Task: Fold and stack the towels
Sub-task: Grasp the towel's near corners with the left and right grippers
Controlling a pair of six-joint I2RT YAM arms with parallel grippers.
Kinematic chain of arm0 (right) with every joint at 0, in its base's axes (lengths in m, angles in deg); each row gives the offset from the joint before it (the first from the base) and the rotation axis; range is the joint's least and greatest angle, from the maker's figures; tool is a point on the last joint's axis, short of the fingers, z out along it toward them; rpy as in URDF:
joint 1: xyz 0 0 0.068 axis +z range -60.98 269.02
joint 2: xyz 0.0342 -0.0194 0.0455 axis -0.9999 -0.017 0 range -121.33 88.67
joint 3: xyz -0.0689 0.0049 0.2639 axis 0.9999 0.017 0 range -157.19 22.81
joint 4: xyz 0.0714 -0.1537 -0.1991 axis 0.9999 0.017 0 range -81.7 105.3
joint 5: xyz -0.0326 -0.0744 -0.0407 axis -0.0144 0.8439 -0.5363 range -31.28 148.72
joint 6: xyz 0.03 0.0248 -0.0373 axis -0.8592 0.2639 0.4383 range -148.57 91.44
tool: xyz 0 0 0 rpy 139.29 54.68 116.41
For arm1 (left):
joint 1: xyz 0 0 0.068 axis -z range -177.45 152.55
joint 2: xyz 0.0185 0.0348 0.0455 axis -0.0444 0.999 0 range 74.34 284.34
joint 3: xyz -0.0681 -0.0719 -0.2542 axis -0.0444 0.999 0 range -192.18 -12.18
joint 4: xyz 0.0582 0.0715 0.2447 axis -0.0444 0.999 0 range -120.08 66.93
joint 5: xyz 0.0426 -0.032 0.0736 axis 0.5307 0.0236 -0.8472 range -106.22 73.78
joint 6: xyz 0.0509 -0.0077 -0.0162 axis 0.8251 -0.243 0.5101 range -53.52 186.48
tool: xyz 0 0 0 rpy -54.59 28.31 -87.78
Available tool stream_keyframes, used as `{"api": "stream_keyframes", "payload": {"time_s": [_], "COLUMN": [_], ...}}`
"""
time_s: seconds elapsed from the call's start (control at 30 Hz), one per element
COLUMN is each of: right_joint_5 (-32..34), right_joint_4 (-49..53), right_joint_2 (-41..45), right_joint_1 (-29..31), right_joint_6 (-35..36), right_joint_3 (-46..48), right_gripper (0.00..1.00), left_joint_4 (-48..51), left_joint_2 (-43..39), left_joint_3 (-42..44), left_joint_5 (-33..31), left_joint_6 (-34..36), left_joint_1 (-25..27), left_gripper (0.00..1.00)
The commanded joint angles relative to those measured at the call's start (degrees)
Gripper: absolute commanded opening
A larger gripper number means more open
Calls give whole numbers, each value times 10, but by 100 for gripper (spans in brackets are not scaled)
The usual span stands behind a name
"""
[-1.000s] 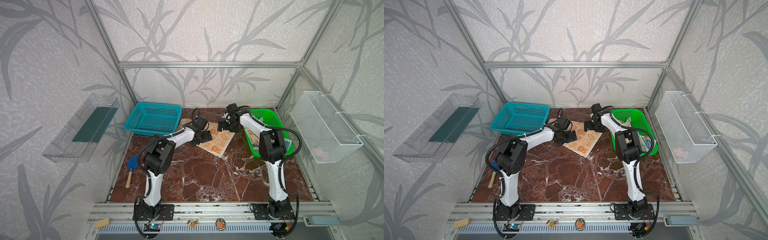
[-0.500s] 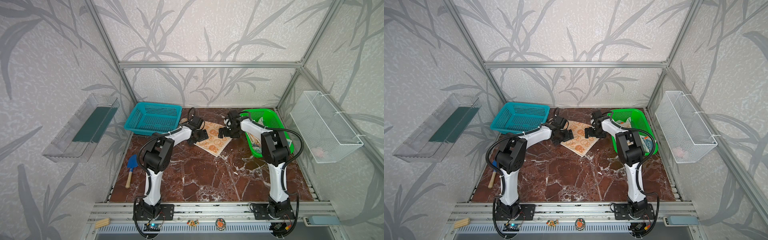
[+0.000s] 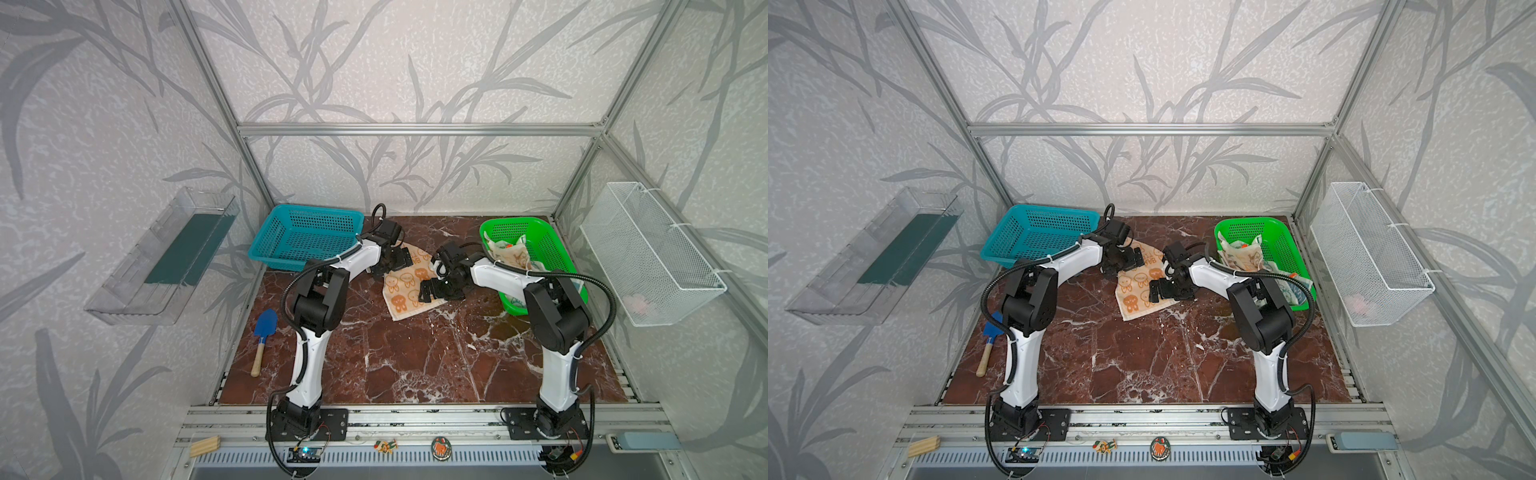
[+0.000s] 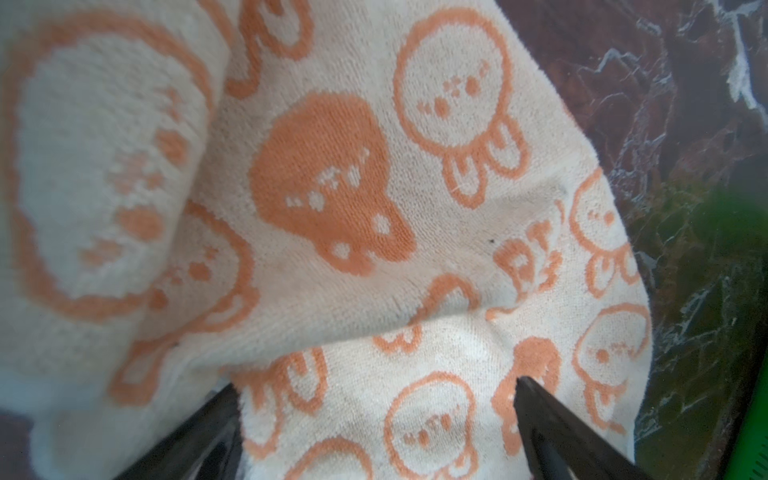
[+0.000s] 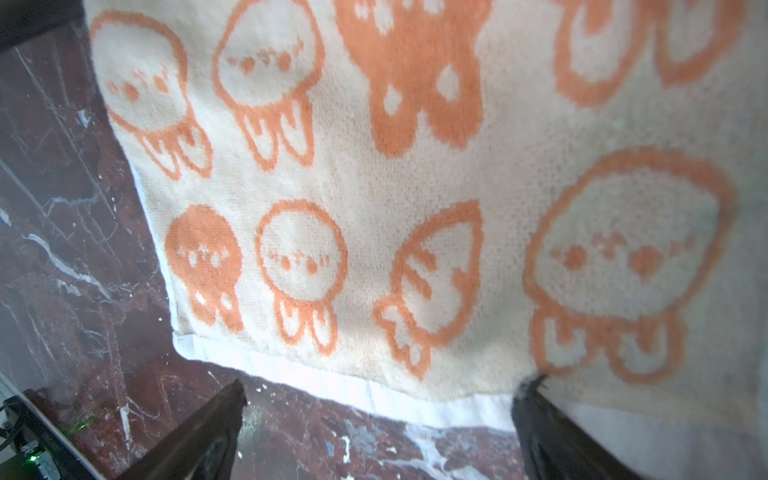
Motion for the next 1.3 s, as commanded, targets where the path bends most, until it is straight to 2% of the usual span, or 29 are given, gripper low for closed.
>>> {"api": "stream_keyframes", "payload": {"time_s": [0.0, 0.13, 0.3, 0.5, 0.6, 0.83, 1.0, 1.27], "right_joint_5": [18, 49, 75, 123, 127, 124, 115, 84], "right_joint_4": [50, 62, 51, 56, 57, 48, 42, 30], "right_joint_2": [62, 80, 69, 38, 23, -14, -28, -37], "right_joint_1": [-22, -54, -72, -81, -89, -101, -102, -98], "right_joint_6": [21, 34, 41, 57, 60, 58, 59, 51], "right_joint_3": [-14, 9, 40, 30, 20, -10, -24, -14], "right_gripper": [99, 99, 99, 100, 99, 92, 78, 42], "left_joint_4": [-3, -24, -40, -23, -33, -59, -49, -1], "left_joint_2": [-40, -79, -141, -199, -224, -220, -213, -228], "left_joint_3": [18, 66, 126, 174, 206, 236, 233, 262], "left_joint_5": [21, 24, -2, -25, -24, -7, -13, -31], "left_joint_6": [18, 17, 19, 22, 12, -24, -23, -3], "left_joint_1": [10, 24, 43, 54, 63, 101, 132, 147], "left_gripper": [99, 99, 99, 99, 99, 99, 99, 99]}}
